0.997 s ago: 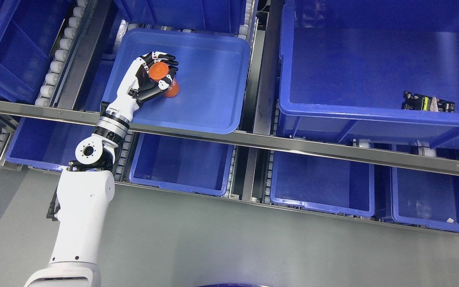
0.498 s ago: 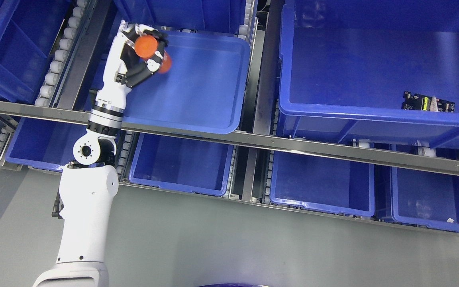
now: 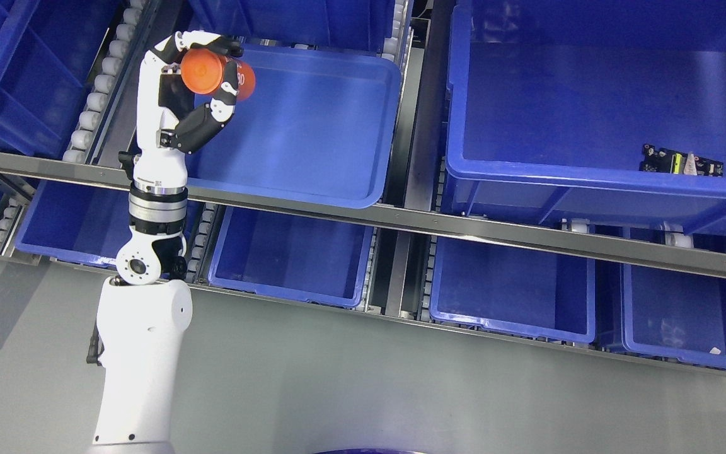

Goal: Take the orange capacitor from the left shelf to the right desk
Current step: 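Lift the orange capacitor out of the bin with the left hand, then hold the capacitor in the left hand while turning toward the steel table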

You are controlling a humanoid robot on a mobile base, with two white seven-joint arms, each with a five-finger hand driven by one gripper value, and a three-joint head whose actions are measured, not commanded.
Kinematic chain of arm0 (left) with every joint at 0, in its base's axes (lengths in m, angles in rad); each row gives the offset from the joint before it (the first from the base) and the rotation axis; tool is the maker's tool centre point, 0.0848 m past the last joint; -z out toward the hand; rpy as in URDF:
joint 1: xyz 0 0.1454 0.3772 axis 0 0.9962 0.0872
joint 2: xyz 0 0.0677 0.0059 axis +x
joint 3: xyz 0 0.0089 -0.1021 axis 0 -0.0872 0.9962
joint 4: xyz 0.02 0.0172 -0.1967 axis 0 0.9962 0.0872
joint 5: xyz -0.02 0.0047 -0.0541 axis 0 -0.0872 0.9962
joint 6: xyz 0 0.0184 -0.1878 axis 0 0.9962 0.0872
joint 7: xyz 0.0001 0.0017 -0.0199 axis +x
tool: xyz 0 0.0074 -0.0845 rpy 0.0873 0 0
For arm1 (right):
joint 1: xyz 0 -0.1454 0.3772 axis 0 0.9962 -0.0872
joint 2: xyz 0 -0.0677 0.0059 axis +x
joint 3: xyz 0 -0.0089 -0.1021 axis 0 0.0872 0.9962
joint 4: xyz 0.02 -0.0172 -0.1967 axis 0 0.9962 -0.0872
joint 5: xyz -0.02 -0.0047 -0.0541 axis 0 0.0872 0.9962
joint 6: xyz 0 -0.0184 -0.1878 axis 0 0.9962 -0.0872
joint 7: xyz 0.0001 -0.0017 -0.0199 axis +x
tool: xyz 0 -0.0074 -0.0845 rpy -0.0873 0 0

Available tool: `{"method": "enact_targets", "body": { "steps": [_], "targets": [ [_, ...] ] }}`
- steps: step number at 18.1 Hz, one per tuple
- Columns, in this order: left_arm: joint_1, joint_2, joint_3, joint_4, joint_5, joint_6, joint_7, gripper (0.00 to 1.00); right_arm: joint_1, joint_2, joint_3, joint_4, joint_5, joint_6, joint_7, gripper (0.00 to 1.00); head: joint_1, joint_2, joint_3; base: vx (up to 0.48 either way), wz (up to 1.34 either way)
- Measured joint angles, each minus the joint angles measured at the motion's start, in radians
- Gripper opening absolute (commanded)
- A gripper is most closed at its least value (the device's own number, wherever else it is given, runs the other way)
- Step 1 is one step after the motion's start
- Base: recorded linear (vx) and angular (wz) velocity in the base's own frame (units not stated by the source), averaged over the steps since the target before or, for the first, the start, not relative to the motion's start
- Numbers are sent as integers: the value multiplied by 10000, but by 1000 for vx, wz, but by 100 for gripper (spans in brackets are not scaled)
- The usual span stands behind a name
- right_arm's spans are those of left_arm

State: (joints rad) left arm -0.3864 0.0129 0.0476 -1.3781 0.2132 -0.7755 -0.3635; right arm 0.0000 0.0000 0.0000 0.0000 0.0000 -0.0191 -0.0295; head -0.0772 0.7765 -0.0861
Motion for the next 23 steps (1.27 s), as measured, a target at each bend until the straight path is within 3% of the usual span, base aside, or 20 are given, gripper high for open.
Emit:
{"method": "enact_targets", "body": {
  "steps": [10, 17, 23],
  "targets": [
    [1190, -77, -212, -1515, 31, -119, 718, 0, 0, 0, 0, 0, 0, -43, 0, 100, 0, 0, 0, -55, 96],
    [2104, -103, -552, -2261, 31, 1019, 1470, 1, 0, 0, 0, 0, 0, -49, 0, 100, 0, -1, 0, -56, -156],
    [3160, -115, -789, -2805, 31, 1060, 1533, 1, 0, 0, 0, 0, 0, -52, 0, 100, 0, -1, 0, -70, -252]
  ]
}}
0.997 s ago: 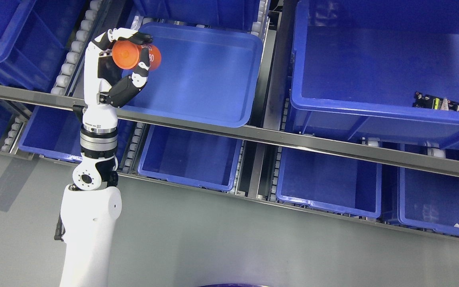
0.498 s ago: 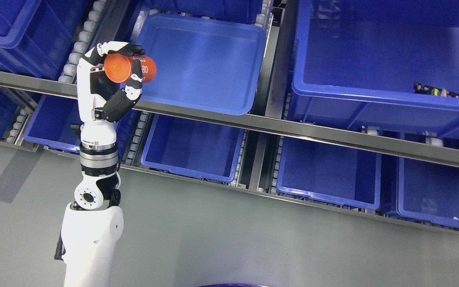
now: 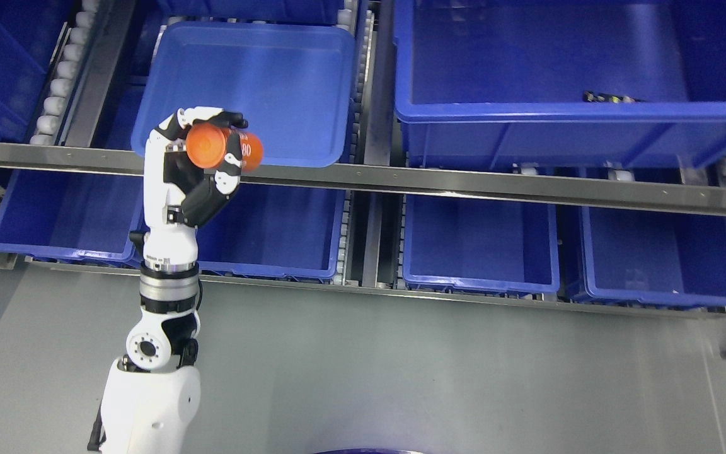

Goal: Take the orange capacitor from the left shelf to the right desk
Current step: 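Hold the capacitor in the left hand while turning toward the steel table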

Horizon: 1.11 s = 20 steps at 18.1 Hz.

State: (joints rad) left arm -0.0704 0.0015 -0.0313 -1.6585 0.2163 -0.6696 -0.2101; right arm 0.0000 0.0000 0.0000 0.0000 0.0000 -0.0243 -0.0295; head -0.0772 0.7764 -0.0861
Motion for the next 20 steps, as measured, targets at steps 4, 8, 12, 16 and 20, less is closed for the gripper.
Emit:
{"method": "enact_targets", "body": {
  "steps": [4, 8, 12, 16, 20],
  "targets": [
    [1168, -1, -98, -210, 0, -642, -48, 1, -1, 0, 0, 0, 0, -36, 0, 100, 0, 0, 0, -111, -232],
    [2243, 164, -233, -350, 0, -967, -76, 1, 0, 0, 0, 0, 0, -39, 0, 100, 0, 0, 0, -146, -251],
    [2741, 284, -642, -427, 0, -549, -77, 2, 1, 0, 0, 0, 0, -11, 0, 100, 0, 0, 0, -136, -290],
    [2910, 347, -1014, -473, 0, 598, -41, 2, 1, 0, 0, 0, 0, 0, 0, 100, 0, 0, 0, -71, -153],
    [2861, 367, -1263, -511, 0, 881, -34, 2, 1, 0, 0, 0, 0, 4, 0, 100, 0, 0, 0, -27, -40]
  ]
}}
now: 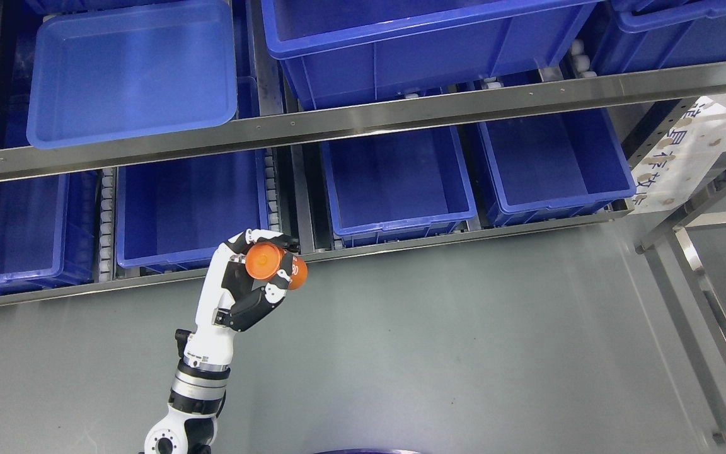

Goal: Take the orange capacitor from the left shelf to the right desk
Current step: 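Hold the capacitor in the left hand while turning toward the steel table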

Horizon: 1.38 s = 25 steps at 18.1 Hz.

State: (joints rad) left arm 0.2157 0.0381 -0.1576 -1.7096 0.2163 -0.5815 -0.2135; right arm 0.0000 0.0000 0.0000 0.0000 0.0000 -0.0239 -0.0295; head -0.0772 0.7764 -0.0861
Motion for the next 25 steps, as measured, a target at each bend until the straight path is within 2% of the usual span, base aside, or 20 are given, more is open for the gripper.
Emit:
{"method": "enact_targets", "body": {
  "steps": [10, 25],
  "targets": [
    [-1083, -246, -313, -59, 0, 331, -70, 2, 6, 0, 0, 0, 0, 3, 0, 100, 0, 0, 0, -18, -99],
    [-1344, -351, -837, -89, 0, 360, -87, 2, -4, 0, 0, 0, 0, 30, 0, 100, 0, 0, 0, -40, -164]
  ]
}}
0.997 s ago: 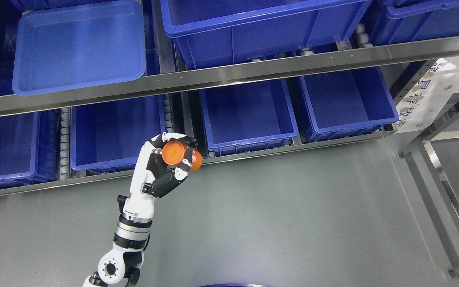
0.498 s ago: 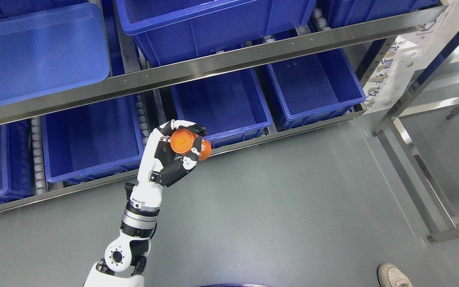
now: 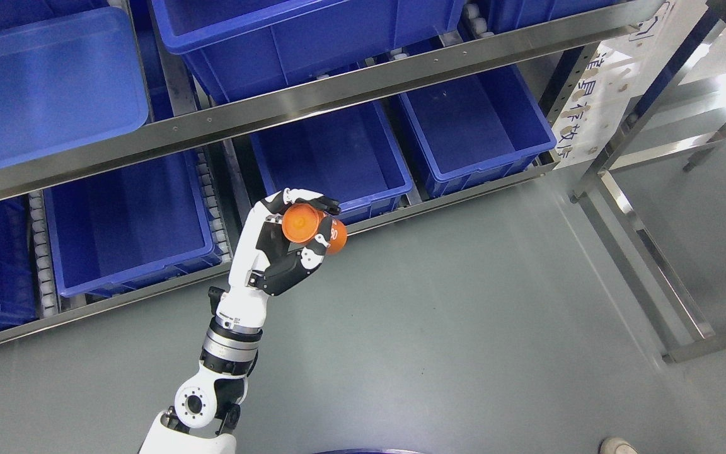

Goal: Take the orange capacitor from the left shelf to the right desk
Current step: 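Hold the capacitor in the left hand while turning toward the steel table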

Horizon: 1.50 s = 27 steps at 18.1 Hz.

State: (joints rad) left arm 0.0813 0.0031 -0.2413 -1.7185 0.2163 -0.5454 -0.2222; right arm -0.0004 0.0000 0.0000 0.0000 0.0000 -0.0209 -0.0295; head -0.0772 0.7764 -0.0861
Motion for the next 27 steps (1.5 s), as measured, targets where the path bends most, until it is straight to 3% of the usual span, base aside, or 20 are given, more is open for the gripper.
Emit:
{"method": "enact_targets", "body": {
  "steps": [27],
  "targets": [
    [-28, -29, -274, 28, 14, 1, 0, 2, 2, -3, -1, 0, 0, -34, 0, 100, 0, 0, 0, 75, -210]
  ]
}}
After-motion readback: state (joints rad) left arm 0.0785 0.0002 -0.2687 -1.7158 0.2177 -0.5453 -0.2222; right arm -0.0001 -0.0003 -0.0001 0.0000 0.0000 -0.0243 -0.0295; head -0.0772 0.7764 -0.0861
